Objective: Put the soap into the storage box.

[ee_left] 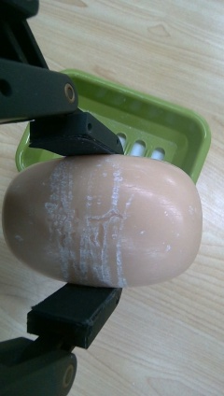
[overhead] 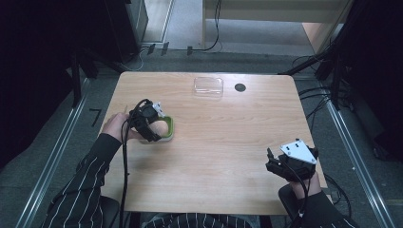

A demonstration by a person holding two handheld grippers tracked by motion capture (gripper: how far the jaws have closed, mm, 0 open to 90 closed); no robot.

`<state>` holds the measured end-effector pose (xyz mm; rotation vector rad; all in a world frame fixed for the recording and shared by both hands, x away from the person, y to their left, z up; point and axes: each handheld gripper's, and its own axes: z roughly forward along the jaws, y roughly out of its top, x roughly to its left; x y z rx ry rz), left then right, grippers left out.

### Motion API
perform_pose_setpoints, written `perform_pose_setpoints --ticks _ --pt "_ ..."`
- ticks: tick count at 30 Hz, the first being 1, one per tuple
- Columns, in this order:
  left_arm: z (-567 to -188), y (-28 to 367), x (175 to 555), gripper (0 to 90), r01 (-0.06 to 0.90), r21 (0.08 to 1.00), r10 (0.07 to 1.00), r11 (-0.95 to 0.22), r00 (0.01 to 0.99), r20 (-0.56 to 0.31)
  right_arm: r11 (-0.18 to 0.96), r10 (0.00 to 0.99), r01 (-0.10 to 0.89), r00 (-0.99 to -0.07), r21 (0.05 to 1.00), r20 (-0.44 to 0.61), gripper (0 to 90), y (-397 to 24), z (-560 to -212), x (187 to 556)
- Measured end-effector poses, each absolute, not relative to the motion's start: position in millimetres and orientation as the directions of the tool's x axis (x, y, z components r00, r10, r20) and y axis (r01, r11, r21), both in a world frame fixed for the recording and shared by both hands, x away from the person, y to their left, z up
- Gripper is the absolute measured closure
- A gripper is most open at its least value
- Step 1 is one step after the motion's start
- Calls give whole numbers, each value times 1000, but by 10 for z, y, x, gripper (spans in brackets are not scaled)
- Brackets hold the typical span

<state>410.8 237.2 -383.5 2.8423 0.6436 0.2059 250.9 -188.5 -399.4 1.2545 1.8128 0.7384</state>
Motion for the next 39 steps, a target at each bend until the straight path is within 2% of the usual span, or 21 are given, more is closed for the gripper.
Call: perform_pose_setpoints --ticks 15,39 --pt "-3827 2482 4229 335 385 263 421 -885 903 92 343 939 476 -196 810 -282 138 -1882 -3993 2511" --pt "-4042 2520 4429 335 351 231 385 -908 914 125 345 938 475 -197 809 -284 138 -1877 -3994 2513"
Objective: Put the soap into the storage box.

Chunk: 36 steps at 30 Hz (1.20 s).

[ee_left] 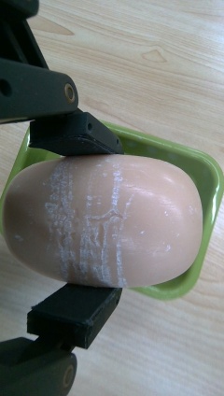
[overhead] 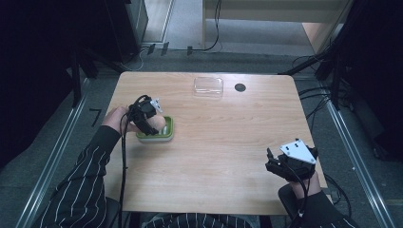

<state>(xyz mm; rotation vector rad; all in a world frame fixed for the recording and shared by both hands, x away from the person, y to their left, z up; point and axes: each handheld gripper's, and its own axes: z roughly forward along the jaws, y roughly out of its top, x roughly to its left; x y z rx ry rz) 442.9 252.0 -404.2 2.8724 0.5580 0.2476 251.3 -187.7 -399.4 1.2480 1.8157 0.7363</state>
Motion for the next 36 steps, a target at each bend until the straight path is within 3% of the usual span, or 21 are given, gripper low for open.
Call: perform_pose_setpoints --ticks 19,36 --pt "-4196 2487 4538 335 314 215 347 -925 928 139 348 937 476 -199 808 -287 138 -1868 -3996 2517" --pt "-4291 2496 4586 334 340 208 370 -917 920 127 348 937 476 -198 808 -287 138 -1868 -3996 2511"
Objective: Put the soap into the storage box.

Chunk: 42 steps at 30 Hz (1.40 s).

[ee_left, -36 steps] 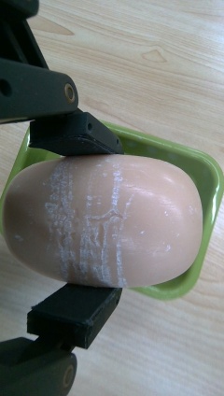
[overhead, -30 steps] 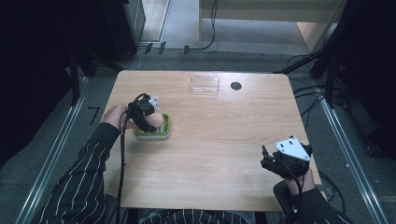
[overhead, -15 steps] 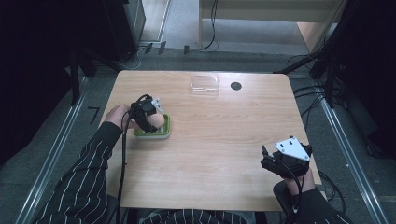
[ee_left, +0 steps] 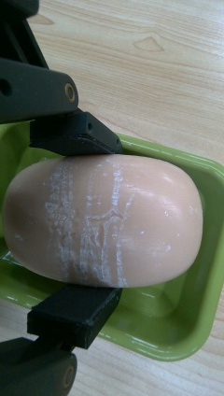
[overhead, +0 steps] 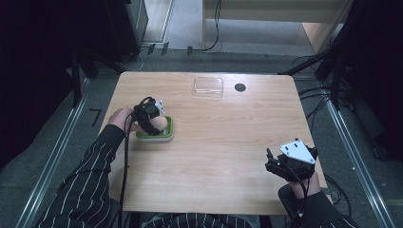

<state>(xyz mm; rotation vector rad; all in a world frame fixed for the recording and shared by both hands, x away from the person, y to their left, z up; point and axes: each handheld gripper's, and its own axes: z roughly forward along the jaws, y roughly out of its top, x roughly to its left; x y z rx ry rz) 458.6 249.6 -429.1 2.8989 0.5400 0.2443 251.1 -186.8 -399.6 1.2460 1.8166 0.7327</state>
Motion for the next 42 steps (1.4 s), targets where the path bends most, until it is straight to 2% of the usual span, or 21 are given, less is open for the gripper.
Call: perform_pose_setpoints --ticks 30,42 --pt "-4330 2550 4616 323 373 233 404 -898 909 102 348 937 475 -196 808 -289 138 -1873 -3998 2515" --pt "-4317 2560 4613 286 362 249 401 -898 907 131 343 939 479 -192 808 -285 138 -1893 -4006 2524"
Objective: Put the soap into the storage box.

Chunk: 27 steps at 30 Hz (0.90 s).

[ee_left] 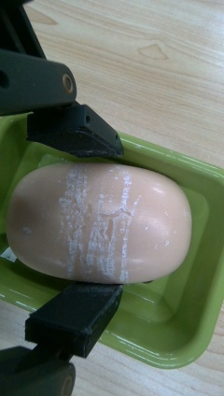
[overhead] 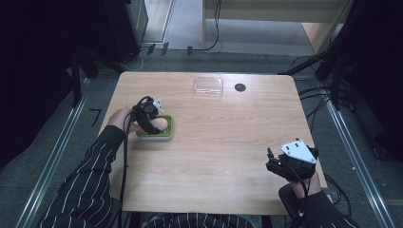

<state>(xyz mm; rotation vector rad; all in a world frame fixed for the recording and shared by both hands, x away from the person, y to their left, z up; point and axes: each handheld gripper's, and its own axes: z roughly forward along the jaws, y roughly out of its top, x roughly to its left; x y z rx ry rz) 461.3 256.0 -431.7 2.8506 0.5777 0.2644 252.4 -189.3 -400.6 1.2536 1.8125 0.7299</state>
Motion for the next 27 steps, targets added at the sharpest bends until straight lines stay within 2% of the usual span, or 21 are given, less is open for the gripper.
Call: perform_pose_setpoints --ticks 9,12,16,18,27 --pt "-4281 2590 4606 190 370 263 417 -891 896 154 341 940 480 -192 809 -282 138 -1918 -4011 2518" --pt "-4270 2584 4592 141 373 269 419 -888 897 140 339 941 480 -192 809 -281 138 -1923 -4010 2511" --pt "-4261 2579 4586 127 379 262 420 -888 899 124 338 941 479 -191 810 -279 138 -1912 -4006 2503" --pt "-4245 2579 4581 81 379 258 419 -889 899 123 340 940 478 -193 810 -280 138 -1909 -4004 2500" --pt "-4179 2581 4543 22 368 275 412 -889 903 124 341 940 479 -189 809 -284 138 -1906 -4000 2487"
